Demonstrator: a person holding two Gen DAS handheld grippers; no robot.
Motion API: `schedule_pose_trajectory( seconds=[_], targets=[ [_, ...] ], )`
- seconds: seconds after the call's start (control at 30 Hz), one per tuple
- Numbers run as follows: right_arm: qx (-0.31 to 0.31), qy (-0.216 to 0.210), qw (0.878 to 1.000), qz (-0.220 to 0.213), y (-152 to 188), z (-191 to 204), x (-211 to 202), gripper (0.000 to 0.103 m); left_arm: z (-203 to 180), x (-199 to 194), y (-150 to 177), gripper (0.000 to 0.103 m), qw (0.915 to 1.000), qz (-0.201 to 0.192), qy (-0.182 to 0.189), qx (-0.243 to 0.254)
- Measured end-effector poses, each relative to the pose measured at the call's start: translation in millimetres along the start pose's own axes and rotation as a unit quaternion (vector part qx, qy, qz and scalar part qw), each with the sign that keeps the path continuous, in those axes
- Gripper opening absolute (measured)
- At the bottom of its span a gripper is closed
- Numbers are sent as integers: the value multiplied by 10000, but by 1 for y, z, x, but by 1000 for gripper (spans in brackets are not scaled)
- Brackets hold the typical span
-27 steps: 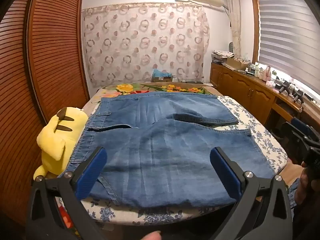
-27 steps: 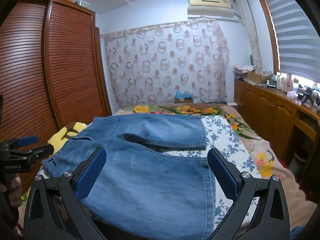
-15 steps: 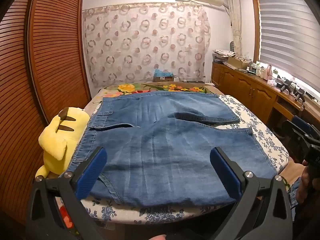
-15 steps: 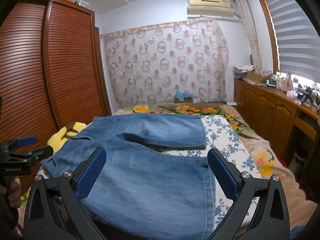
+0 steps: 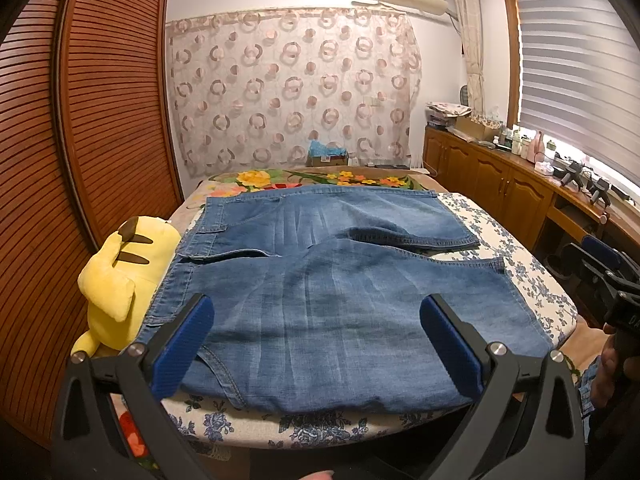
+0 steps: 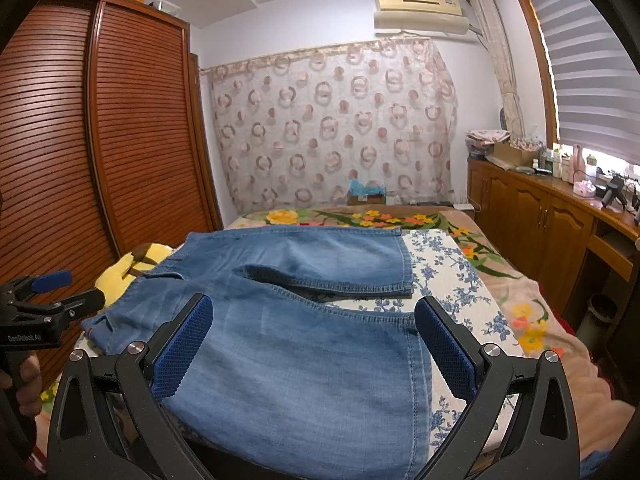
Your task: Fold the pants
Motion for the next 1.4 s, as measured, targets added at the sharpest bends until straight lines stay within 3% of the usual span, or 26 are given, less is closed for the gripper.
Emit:
schedule_pose_trajectory(
  seconds=[1.4],
  targets=[
    [-3, 0, 10000, -1, -1, 0, -1, 103, 2, -8, -14, 103, 10000, -88, -17, -21]
  ],
)
Point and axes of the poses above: each gripper's, at about its wrist camera, not at the fingertips, and x roughly the way its jaws point, z to its left, y to its underside, the point moved 9 cm from there along x, roughly the way its jaws point, and after that the axes turned 15 degrees about -z, right-handed, at the moved point
